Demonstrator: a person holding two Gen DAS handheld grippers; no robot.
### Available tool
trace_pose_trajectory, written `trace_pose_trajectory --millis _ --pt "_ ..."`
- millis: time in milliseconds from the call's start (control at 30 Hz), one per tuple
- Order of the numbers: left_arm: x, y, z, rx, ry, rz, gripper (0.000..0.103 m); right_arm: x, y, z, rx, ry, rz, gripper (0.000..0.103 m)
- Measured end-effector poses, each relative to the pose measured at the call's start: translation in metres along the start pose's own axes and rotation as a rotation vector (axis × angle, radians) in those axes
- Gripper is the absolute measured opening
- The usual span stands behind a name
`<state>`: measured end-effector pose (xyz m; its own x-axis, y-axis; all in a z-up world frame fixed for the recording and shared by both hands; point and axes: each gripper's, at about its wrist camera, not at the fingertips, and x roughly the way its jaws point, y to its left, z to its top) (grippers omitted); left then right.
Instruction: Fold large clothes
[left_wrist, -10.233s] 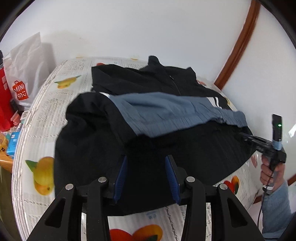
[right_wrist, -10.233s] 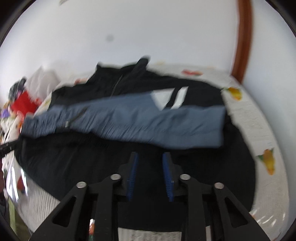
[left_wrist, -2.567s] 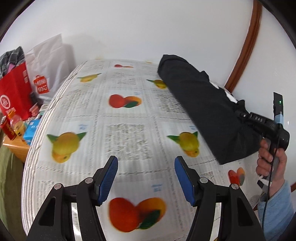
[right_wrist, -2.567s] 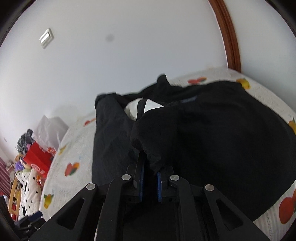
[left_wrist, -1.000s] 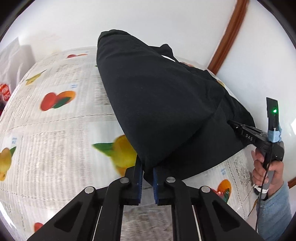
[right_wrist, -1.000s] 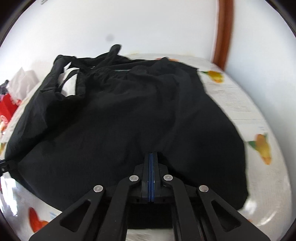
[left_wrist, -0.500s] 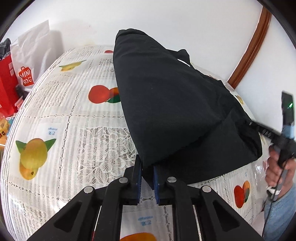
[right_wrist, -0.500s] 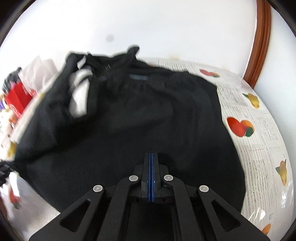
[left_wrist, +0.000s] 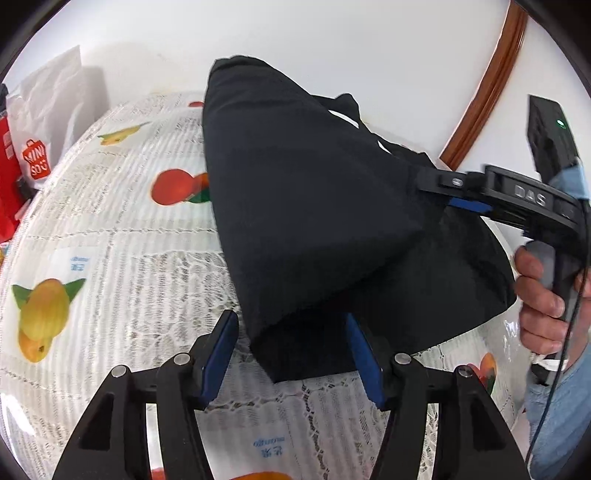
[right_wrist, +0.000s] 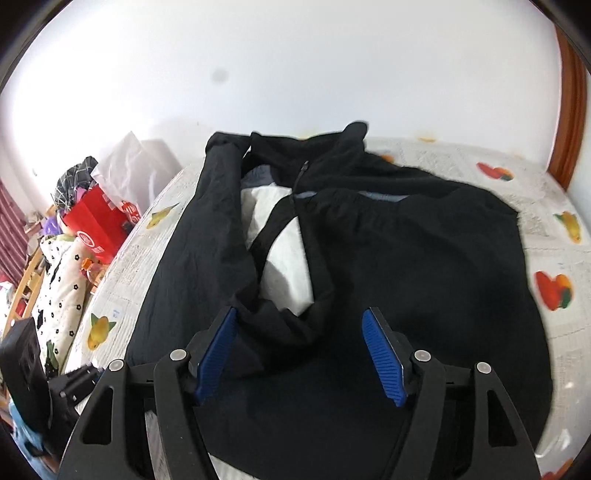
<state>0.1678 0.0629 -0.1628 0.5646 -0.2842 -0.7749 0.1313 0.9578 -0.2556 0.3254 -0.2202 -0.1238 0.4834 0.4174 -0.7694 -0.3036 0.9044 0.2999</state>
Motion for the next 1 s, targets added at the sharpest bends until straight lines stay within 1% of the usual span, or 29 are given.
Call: trace_pose_trajectory --millis 133,200,267,333,367,400,467,567,600,700,733,767,800,933,1000 --pt "0.002 0.001 0.000 -0.002 -0.007 -0.006 0.062 0.018 0.001 0.001 0.049 0.024 0.031 0.069" --pt "0.003 -0.001 -0.001 0.014 -0.009 0.002 0.062 0.031 -0.001 0.002 0.097 0.046 0.057 0.069" --pt "0.005 -0.003 -0.001 0.022 -0.009 0.010 0.063 0.038 -0.001 0.002 0.121 0.053 0.064 0.068" --pt "0.005 -0.002 0.000 0.015 -0.006 0.013 0.063 0.040 -0.001 0.002 0.138 0.042 0.078 0.052" --pt "0.005 -0.002 0.000 0.012 -0.003 0.023 0.064 0.038 0.001 0.002 0.133 0.037 0.100 0.033" --pt "0.008 -0.004 0.002 0.010 -0.002 0.038 0.065 0.034 0.004 0.003 0.116 0.027 0.124 0.019" --pt "0.009 -0.008 0.002 0.020 0.001 0.067 0.065 0.018 0.008 0.004 0.077 -0.026 0.133 0.015" --pt "0.009 -0.011 0.000 0.024 -0.008 0.087 0.065 -0.022 0.010 0.001 0.020 -0.144 0.190 0.012" --pt "0.010 -0.012 0.000 0.028 -0.010 0.096 0.065 -0.040 0.008 -0.003 0.004 -0.204 0.206 0.011" --pt "0.011 -0.015 0.000 0.039 -0.009 0.116 0.065 -0.069 -0.005 -0.014 0.015 -0.287 0.204 0.011" --pt "0.012 -0.016 0.001 0.042 -0.008 0.120 0.065 -0.075 -0.011 -0.019 0.026 -0.299 0.201 0.011" --pt "0.012 -0.018 0.001 0.046 -0.007 0.123 0.065 -0.078 -0.018 -0.025 0.041 -0.303 0.195 0.011" --pt "0.013 -0.018 0.001 0.051 -0.007 0.126 0.065 -0.076 -0.026 -0.034 0.057 -0.286 0.170 0.011" --pt "0.014 -0.021 0.001 0.068 -0.001 0.132 0.065 -0.046 -0.041 -0.054 0.087 -0.147 0.023 0.013" --pt "0.014 -0.026 0.002 0.065 0.006 0.128 0.064 -0.036 -0.045 -0.062 0.103 -0.115 -0.002 0.015"
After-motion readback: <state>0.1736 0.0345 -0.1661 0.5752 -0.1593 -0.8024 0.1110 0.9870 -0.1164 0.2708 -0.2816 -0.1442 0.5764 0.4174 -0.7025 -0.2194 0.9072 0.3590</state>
